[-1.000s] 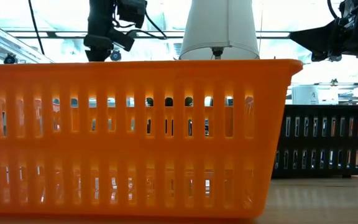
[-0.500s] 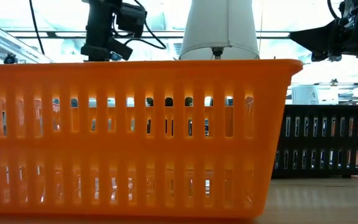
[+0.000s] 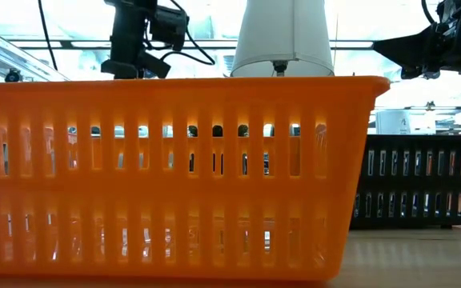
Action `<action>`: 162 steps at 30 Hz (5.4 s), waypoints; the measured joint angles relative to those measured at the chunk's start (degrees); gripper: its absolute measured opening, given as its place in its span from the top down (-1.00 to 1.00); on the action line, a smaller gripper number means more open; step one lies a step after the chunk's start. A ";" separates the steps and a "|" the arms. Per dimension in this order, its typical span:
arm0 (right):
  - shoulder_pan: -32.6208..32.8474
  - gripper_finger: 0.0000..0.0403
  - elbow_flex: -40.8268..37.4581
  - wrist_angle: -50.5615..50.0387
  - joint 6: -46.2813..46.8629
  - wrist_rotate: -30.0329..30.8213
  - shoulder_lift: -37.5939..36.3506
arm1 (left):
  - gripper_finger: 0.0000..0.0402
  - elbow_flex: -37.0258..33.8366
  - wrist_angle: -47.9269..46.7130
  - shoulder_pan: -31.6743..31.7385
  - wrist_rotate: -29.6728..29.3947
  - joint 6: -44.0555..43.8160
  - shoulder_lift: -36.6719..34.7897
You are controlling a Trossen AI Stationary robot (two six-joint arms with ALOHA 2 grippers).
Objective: Stack baskets by color
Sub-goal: Stack the middle transparent bin into the top transparent bin, then stack the middle black bin into the top black bin
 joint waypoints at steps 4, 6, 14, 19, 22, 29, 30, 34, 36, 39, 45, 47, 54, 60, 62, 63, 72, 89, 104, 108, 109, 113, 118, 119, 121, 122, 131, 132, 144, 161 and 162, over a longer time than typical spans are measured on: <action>0.00 0.96 0.00 0.00 0.00 0.00 0.00 | 0.50 0.42 -0.05 -0.06 -0.26 -0.18 0.00; 0.00 0.96 0.00 -0.02 0.00 0.00 0.00 | 0.41 0.83 0.10 -0.75 -0.10 -0.72 -0.05; 0.01 0.96 0.00 -2.97 8.27 -0.45 0.02 | 0.34 -0.90 17.88 -10.34 -2.20 -6.43 -6.17; 0.51 0.96 0.00 -3.66 16.19 -0.48 0.07 | 0.34 -6.54 44.44 -21.55 -8.52 -4.81 -10.95; 1.63 0.96 0.00 -1.73 20.22 -0.49 0.10 | 0.34 -11.53 62.42 -27.67 -10.82 1.76 -12.42; 5.85 0.96 0.03 8.28 23.67 -0.48 2.14 | 0.34 -21.51 98.02 -35.15 -10.88 18.51 -12.76; 6.53 0.96 0.10 9.25 23.43 -0.33 2.52 | 0.34 -22.22 101.04 -35.70 -10.87 19.52 -12.76; 8.37 0.96 2.20 9.99 23.28 0.02 4.67 | 0.34 -24.85 107.10 -36.59 -10.82 21.09 -12.83; 9.14 0.96 3.58 10.13 23.23 0.02 6.39 | 0.34 -25.55 106.94 -36.57 -10.84 20.51 -12.81; 9.55 0.96 5.66 9.95 23.30 0.01 9.52 | 0.34 -26.74 107.30 -36.55 -10.72 17.49 -12.83; 9.55 0.96 11.73 3.26 26.62 0.00 17.41 | 0.34 -29.04 107.15 -36.89 -10.64 11.71 -12.82; 9.55 0.96 14.86 -2.49 27.83 0.18 20.07 | 0.34 -29.58 107.13 -37.20 -10.64 9.95 -12.83; 9.51 0.96 29.25 -30.39 32.37 6.93 29.59 | 0.34 -31.18 107.10 -37.72 -10.49 8.61 -12.81; 9.51 0.92 36.66 -43.02 31.35 7.89 37.20 | 0.34 -31.23 107.50 -37.66 -10.54 10.02 -12.81; 9.49 0.85 38.07 -44.68 29.57 6.83 39.67 | 0.34 -31.23 107.61 -37.64 -10.62 11.86 -12.87; 9.51 0.79 38.71 -45.46 28.68 6.18 40.86 | 0.34 -31.23 107.60 -37.62 -10.81 12.95 -12.87; 9.33 0.24 41.72 -54.84 4.90 6.69 50.98 | 0.34 -31.23 107.58 -37.59 -14.19 21.39 -12.92; 5.56 0.22 43.96 -52.29 -36.84 15.14 72.63 | 0.34 -30.97 107.59 -37.53 -15.19 25.81 -14.00; 0.90 0.28 51.46 -52.73 -45.94 14.98 84.82 | 0.34 -31.11 107.43 -37.53 -15.17 25.77 -14.69; 0.83 0.45 52.56 -52.76 -47.56 13.49 86.51 | 0.34 -31.14 107.47 -37.53 -15.17 25.70 -14.69; 0.85 0.52 52.70 -52.75 -48.22 12.63 86.78 | 0.34 -31.20 107.48 -37.53 -15.17 25.70 -14.69; 0.85 0.83 53.63 -52.92 -48.90 11.41 88.04 | 0.34 -31.26 107.47 -37.53 -15.17 25.70 -14.69; 0.87 0.95 55.07 -53.17 -48.93 11.32 88.13 | 0.34 -31.38 107.49 -37.53 -15.17 25.69 -14.69; 0.90 0.95 55.42 -53.27 -48.89 11.32 87.89 | 0.34 -31.43 107.49 -37.53 -15.17 25.68 -14.69; 0.90 0.95 56.57 -54.52 -48.15 11.37 87.29 | 0.34 -31.49 107.48 -37.53 -15.15 25.66 -14.69; 0.97 0.95 57.31 -55.46 -47.01 11.37 87.05 | 0.34 -31.53 107.48 -37.53 -15.15 25.63 -14.69; 1.40 0.96 69.07 -71.18 -19.53 11.97 85.77 | 0.34 -31.61 107.49 -37.55 -15.15 25.47 -14.88; 1.32 0.96 70.24 -73.14 -15.44 11.97 85.77 | 0.34 -31.51 107.51 -37.55 -15.15 25.39 -14.92; -0.37 0.96 69.59 -86.28 7.40 10.03 81.84 | 0.34 -31.54 107.53 -37.57 -15.17 25.29 -14.95; -17.91 0.96 63.90 -84.76 -0.20 10.58 79.62 | 0.34 -31.41 107.51 -37.55 -15.26 25.31 -14.95; -18.37 0.96 63.42 -84.21 -0.60 10.72 79.60 | 0.34 -31.41 107.54 -37.53 -15.26 25.31 -14.95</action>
